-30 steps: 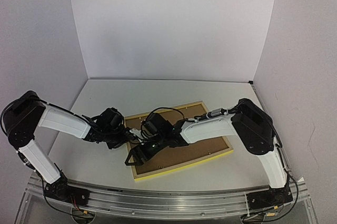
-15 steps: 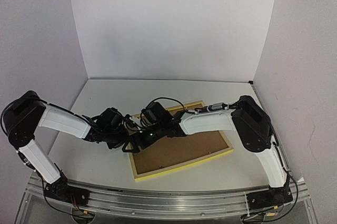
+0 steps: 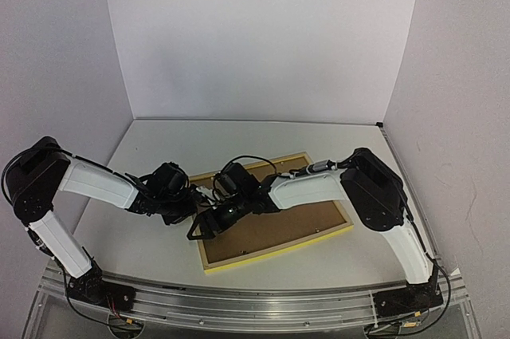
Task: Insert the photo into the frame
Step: Install the photo frame at the center of the board.
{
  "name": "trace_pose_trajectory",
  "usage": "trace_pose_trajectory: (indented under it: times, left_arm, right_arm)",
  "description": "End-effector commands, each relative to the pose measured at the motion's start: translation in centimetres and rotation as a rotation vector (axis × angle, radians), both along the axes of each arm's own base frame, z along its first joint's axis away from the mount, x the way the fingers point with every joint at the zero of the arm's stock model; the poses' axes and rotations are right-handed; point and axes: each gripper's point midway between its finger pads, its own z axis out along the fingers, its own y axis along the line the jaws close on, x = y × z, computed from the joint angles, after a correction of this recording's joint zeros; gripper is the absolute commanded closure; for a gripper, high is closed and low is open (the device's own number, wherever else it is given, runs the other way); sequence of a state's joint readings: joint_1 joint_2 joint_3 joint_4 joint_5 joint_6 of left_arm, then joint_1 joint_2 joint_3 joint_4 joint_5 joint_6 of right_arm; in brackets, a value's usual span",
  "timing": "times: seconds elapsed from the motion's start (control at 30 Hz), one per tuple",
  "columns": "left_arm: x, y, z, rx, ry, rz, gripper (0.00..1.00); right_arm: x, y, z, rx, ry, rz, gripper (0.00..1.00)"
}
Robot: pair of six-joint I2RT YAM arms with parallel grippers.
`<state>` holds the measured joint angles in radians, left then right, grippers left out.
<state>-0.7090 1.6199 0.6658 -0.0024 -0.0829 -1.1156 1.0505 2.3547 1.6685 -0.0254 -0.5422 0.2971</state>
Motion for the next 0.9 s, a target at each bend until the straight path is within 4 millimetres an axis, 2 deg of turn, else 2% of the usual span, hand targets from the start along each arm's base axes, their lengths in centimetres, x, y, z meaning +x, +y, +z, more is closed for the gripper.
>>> trace_pose_trajectory:
  times: [0.0,0.43,0.63,0.77,0.87]
  left_arm:
    - [-4.8,3.3,-5.6,0.139,0.232,0.013,1.00]
    - [-4.8,3.5,-5.8,0.153,0.238,0.011,1.00]
    - [-4.7,3.4,-5.9,0.153,0.239,0.010,1.00]
    - [-4.8,3.5,-6.0,0.157,0.243,0.009,1.00]
    - [-4.7,3.5,-5.9,0.161,0.244,0.007,1.00]
  right_arm:
    - [-2.4,-1.3,-1.6,-0.046,0.082,0.054,0.27]
    - [-3.3,-1.6,-1.5,-0.033,0.114,0.098,0.31]
    - [-1.8,-0.8,-1.8,-0.048,0.074,0.044,0.30]
    - [1.2,0.9,1.7,0.003,-0.044,-0.027,0.28]
    - [4.6,1.4,6.3,0.055,-0.151,-0.134,0.27]
